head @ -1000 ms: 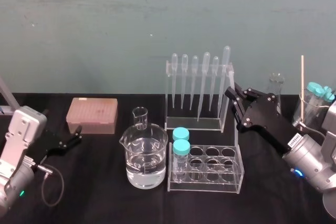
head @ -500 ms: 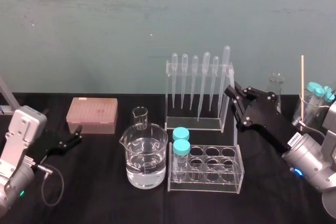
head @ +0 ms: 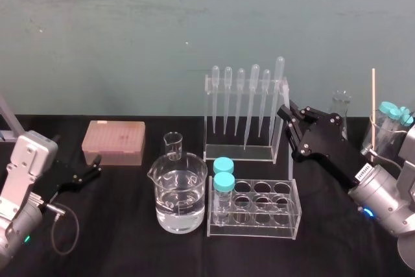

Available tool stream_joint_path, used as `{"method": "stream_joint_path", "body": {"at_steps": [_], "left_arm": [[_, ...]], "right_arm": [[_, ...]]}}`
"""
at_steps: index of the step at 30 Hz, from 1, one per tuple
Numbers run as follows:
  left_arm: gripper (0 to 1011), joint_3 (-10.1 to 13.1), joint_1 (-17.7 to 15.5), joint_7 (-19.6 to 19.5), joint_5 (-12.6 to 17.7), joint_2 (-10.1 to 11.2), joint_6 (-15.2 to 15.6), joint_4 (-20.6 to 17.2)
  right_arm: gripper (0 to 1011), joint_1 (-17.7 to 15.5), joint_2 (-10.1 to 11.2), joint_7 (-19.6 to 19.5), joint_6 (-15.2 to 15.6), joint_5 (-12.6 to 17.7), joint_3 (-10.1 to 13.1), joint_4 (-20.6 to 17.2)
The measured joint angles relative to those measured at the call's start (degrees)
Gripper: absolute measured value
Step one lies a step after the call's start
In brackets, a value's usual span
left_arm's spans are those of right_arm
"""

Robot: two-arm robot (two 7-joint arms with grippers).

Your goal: Pick up the stirring rod with one hand, then place it down.

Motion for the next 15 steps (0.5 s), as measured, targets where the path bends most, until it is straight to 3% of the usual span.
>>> {"method": "stream_joint_path", "body": {"at_steps": [15], "left_arm": [[1000, 0.0, 0.0, 0.0, 0.0, 0.0, 0.0, 0.0]], "right_arm": [[68, 0.0, 0.0, 0.1, 0.1, 0.0, 0.0, 0.0]]}}
